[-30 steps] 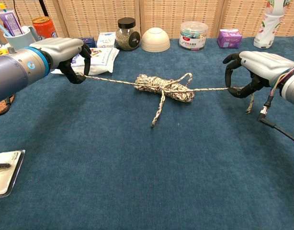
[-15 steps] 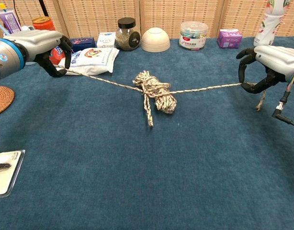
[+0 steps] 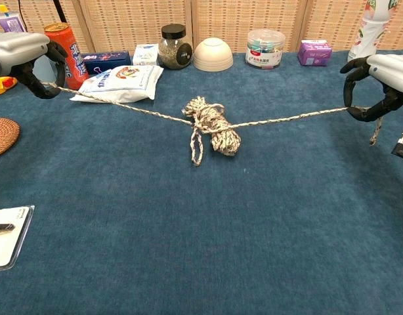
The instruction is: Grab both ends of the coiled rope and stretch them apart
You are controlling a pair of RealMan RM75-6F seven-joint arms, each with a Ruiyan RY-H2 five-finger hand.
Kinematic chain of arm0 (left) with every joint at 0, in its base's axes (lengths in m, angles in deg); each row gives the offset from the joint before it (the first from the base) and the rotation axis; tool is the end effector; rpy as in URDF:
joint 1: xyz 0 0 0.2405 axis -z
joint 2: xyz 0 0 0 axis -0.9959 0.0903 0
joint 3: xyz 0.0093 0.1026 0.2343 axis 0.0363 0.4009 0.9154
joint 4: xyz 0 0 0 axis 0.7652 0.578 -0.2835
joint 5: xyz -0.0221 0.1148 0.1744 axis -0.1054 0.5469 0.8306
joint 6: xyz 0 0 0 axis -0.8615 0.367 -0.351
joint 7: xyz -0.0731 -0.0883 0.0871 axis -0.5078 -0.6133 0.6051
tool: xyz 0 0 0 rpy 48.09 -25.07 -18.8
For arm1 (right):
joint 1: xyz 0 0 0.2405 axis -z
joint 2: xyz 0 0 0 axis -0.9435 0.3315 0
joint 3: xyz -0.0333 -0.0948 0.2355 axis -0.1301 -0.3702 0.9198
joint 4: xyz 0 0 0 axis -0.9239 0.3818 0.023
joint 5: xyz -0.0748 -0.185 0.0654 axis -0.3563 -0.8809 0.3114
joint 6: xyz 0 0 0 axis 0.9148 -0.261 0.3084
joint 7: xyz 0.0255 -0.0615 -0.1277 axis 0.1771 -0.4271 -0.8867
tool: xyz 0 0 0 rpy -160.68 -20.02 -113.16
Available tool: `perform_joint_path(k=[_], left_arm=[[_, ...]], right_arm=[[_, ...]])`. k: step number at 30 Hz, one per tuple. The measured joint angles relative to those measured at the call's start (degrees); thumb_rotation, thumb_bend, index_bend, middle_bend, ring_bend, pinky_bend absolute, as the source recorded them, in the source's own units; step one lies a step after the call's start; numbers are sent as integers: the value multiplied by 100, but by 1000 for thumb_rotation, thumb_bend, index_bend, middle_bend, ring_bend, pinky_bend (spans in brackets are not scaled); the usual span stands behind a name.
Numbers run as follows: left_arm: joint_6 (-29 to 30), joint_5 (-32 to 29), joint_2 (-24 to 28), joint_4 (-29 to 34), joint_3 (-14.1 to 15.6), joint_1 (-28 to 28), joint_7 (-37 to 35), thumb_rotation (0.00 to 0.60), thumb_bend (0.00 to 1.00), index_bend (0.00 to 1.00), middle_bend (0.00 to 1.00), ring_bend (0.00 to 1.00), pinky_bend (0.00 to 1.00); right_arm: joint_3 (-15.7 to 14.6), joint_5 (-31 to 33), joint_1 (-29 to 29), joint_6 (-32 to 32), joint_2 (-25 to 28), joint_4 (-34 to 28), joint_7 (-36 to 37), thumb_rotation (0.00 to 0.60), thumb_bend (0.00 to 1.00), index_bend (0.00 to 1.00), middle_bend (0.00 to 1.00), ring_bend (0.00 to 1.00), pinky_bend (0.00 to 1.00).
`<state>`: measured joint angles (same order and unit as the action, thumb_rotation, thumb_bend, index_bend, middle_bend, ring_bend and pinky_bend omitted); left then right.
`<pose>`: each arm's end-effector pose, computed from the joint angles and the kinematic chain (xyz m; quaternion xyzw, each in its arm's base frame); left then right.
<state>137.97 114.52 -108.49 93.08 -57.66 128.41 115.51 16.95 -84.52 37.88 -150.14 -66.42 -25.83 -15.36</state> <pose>-0.1973 0.3876 0.0418 -0.6627 -0.3808 -0.2972 0.5722 -0.2312 -0.3519 0.0253 0.6404 -0.4033 0.3737 0.5363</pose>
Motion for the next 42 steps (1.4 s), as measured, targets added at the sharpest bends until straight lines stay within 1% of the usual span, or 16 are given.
perform_joint_path(k=[22,31,42], left_arm=[[3,169,738,-70,-10,-448,-613,600,424,631,145,17,0],[-52,171,857,-229,12,-576,-773,600,424,631,145,17,0],[-97,195,1091,-395,-40,-754,-1056,600,424,631,145,17,0]], right_arm=[[-40,13,144,-43,274,14,76,600,520,650,135,0,0],[-57,3,203,-61,333,50,149,600,520,651,136,0,0],[-68,-8,279,-126,428,42,150,600,520,651,137,0,0]])
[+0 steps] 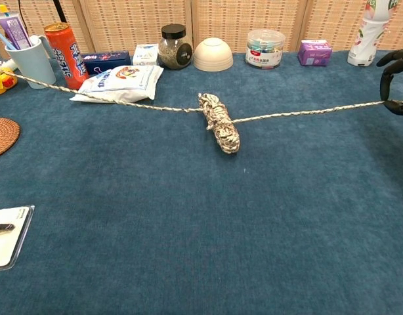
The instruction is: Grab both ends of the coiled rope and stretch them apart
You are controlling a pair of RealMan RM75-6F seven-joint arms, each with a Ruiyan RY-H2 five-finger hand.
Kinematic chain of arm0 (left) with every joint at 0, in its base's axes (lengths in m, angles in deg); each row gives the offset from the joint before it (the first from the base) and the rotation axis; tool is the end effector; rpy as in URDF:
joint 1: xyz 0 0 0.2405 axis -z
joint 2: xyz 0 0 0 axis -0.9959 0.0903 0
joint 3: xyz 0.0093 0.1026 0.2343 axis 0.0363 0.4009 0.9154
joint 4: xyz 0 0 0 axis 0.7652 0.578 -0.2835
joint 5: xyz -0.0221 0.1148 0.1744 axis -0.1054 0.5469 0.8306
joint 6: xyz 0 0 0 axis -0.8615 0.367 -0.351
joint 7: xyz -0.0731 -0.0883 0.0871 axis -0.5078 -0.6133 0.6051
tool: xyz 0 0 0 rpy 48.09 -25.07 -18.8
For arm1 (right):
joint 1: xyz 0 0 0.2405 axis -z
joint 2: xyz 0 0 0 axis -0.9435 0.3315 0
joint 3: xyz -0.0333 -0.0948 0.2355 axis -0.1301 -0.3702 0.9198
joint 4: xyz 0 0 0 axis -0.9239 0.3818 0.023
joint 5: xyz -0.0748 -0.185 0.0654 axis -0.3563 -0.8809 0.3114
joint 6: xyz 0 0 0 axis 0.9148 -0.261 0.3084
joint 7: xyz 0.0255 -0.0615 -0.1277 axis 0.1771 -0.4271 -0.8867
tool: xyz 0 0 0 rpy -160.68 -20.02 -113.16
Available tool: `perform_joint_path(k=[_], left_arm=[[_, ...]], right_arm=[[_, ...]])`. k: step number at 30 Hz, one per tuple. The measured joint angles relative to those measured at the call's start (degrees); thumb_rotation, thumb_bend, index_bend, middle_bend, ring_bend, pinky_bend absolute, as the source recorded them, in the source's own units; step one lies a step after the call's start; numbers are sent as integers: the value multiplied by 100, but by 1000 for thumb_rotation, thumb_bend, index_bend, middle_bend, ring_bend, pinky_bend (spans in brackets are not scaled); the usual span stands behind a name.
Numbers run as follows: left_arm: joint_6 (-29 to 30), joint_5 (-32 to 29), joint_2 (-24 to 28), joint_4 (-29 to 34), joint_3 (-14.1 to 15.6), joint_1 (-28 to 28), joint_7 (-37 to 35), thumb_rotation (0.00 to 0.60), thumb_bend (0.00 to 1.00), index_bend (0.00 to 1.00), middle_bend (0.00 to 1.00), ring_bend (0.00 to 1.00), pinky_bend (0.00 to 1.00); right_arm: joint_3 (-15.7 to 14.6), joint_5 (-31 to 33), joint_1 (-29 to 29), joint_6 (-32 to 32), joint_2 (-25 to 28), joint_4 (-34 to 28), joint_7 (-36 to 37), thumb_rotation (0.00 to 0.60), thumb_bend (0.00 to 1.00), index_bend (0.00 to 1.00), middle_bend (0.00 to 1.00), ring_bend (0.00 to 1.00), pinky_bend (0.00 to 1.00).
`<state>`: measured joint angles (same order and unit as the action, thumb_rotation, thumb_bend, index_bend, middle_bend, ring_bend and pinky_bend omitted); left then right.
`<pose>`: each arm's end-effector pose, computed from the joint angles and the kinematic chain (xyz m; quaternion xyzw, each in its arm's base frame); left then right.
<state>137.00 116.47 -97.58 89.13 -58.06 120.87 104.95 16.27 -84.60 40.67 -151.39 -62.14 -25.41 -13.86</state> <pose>-0.2790 0.3847 0.1350 -0.5880 -0.3908 -0.2834 0.6491 -0.2633 -0.3466 0.0567 0.6249 -0.3953 0.3551 0.5720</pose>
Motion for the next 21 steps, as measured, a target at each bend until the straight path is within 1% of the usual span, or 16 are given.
perform_joint_path(k=[21], left_arm=[[-14,101,404,7,-105,-229,-319,600,423,635,145,17,0]], right_arm=[[-40,-51,164,-164,249,-289,-76,600,520,651,139,0,0]])
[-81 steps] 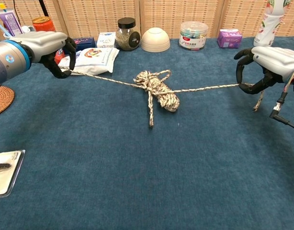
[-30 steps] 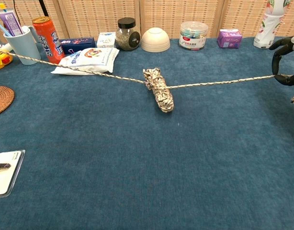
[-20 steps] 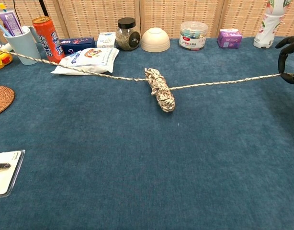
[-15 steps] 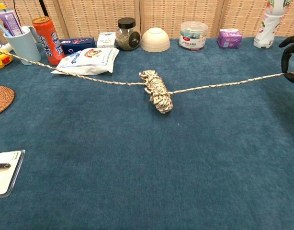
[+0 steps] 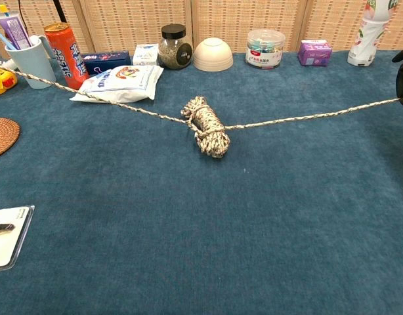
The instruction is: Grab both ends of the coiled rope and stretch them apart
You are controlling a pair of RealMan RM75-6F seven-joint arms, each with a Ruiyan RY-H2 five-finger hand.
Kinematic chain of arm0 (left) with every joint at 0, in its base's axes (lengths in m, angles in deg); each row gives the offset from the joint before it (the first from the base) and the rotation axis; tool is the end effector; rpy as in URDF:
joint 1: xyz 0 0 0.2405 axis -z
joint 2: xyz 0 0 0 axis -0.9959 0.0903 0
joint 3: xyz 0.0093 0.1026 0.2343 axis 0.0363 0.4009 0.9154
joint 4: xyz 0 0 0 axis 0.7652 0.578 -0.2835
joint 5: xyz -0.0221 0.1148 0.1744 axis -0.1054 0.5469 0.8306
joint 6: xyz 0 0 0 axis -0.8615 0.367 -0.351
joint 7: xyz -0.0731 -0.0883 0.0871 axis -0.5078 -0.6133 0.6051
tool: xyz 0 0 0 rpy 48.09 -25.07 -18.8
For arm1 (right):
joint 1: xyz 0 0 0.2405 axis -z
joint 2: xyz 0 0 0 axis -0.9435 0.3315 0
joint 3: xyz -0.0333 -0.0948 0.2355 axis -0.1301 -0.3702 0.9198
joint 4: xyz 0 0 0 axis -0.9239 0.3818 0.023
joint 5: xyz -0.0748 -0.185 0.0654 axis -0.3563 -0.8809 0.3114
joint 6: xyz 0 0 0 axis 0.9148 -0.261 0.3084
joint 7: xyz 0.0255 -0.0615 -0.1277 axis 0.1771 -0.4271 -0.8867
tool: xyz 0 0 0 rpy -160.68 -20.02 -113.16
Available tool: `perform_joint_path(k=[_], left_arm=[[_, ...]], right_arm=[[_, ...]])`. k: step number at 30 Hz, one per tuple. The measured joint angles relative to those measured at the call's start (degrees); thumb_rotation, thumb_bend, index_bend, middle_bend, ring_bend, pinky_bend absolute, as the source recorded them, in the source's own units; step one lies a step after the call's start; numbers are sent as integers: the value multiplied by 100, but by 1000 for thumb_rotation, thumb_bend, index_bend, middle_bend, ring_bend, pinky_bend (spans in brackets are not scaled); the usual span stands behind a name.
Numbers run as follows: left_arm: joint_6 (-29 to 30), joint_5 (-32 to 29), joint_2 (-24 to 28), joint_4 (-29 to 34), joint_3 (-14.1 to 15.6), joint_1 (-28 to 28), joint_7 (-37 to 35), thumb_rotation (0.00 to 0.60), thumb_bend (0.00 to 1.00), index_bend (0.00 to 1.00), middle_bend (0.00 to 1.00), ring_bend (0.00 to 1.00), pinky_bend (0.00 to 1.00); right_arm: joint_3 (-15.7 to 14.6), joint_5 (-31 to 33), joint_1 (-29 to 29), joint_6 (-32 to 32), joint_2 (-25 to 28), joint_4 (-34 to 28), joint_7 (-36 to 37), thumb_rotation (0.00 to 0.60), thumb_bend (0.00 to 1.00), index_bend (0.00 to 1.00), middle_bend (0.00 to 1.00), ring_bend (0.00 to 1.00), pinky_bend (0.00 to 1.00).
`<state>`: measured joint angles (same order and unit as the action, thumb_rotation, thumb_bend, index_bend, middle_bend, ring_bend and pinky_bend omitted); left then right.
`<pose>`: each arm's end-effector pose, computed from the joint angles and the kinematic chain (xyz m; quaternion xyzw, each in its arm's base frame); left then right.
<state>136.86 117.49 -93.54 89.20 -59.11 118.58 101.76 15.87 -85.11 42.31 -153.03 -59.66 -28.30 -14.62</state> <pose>-0.2941 0.3800 0.1685 -0.5659 -0.3878 -0.2883 0.6680 -0.2675 -0.3372 0.0693 0.6223 -0.3891 0.3527 0.5804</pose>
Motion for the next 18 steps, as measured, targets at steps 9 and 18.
perform_joint_path(k=[9,18], left_arm=[[133,287,86,481,-42,61,48,600,424,634,145,17,0],[195,476,15,1296,-126,344,351,600,424,634,145,17,0]], right_arm=[[41,-200,-35,-82,112,-474,66,600,521,649,139,0,0],[162,-272,-240,21,191,-1045,41,600,520,638,135,0,0]])
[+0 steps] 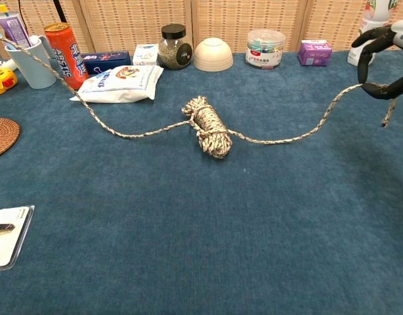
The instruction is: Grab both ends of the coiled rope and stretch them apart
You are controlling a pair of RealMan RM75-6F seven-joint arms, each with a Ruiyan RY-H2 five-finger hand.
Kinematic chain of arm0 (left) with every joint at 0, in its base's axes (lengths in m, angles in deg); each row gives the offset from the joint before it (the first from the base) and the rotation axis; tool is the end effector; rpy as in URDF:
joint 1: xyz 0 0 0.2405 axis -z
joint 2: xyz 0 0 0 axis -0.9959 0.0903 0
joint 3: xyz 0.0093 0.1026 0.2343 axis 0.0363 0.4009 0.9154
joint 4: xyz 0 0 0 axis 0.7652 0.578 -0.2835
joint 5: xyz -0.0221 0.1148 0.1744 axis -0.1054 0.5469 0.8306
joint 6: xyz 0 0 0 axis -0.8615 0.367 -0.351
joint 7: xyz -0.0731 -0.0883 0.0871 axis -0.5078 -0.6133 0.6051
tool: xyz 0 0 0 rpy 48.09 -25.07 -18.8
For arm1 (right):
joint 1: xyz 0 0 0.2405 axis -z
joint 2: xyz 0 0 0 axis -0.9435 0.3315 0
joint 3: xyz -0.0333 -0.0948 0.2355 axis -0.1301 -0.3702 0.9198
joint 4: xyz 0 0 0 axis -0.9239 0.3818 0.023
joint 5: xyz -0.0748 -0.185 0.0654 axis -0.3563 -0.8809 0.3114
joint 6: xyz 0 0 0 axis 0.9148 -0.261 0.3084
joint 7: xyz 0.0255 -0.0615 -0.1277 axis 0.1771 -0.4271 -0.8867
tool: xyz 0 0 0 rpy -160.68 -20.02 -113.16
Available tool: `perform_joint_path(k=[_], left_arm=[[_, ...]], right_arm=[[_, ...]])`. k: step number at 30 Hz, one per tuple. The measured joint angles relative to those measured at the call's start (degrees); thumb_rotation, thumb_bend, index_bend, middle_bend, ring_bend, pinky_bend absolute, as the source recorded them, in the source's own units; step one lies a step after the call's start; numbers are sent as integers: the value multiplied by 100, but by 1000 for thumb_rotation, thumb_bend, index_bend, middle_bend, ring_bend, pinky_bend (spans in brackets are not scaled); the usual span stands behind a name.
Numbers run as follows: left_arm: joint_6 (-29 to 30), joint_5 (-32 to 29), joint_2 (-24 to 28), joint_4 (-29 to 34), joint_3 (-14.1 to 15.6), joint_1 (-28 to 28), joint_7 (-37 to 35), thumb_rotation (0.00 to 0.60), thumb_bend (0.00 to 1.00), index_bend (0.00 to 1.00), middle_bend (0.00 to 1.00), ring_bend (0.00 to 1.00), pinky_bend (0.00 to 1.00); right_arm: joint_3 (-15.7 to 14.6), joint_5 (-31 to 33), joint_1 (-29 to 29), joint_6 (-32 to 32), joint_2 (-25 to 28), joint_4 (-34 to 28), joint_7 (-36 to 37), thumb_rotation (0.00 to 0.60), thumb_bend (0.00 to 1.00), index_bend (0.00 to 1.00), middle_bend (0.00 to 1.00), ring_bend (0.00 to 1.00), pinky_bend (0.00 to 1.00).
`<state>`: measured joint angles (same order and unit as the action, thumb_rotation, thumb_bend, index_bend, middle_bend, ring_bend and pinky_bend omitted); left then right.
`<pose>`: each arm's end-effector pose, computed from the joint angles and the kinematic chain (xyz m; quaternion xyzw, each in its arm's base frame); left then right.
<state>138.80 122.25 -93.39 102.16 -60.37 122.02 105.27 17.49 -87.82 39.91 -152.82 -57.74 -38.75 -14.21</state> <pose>-0.2133 0.3773 0.1314 -0.6286 -0.3692 -0.3512 0.5876 -0.2079 -0.3359 0.0629 0.6402 -0.3945 0.4164 0.5109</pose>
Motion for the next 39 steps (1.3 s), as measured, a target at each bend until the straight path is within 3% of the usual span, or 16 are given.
perform_joint_path(k=[7,9,11,13,17,21,26,28,32,36,39], left_arm=[[112,-4,-365,525,-48,356,522,600,424,631,145,17,0],[138,-14,-469,597,-56,435,620,600,419,583,145,17,0],[153,-26,-613,678,-61,545,749,600,407,443,136,9,0],[155,-89,-778,743,-62,668,923,600,398,299,102,1,0],[141,-365,-993,844,-70,853,1154,600,365,26,4,0,0],[127,-581,-1111,967,-88,1004,1296,596,276,0,0,0,0],[203,-551,-1116,1094,-76,1064,1353,572,239,0,0,0,0],[233,-526,-1061,1148,-61,1050,1340,571,239,0,0,0,0],[442,-452,-853,1328,11,870,1253,571,239,0,0,0,0],[610,-279,-466,1569,159,557,1030,571,239,0,0,0,0],[786,-9,-206,1611,322,247,794,570,239,0,0,0,0]], right_arm=[[95,87,-200,69,-162,-160,-171,600,522,600,109,0,0],[115,117,-243,83,-221,-166,-188,600,522,561,82,0,0],[125,153,-290,108,-279,-158,-227,600,522,486,40,0,0],[123,204,-350,155,-337,-151,-326,559,522,371,7,0,0],[80,226,-428,173,-393,-106,-575,367,396,71,0,0,0],[49,261,-479,153,-444,-85,-675,248,298,0,0,0,0],[36,238,-462,96,-381,-110,-671,209,280,0,0,0,0],[35,232,-439,72,-327,-134,-646,226,281,0,0,0,0],[10,124,-314,-34,-131,-165,-412,431,281,1,0,0,0],[-79,-89,-98,-267,81,-141,-143,559,280,91,0,0,0],[-137,-206,52,-450,193,-84,-10,600,280,142,0,0,0]])
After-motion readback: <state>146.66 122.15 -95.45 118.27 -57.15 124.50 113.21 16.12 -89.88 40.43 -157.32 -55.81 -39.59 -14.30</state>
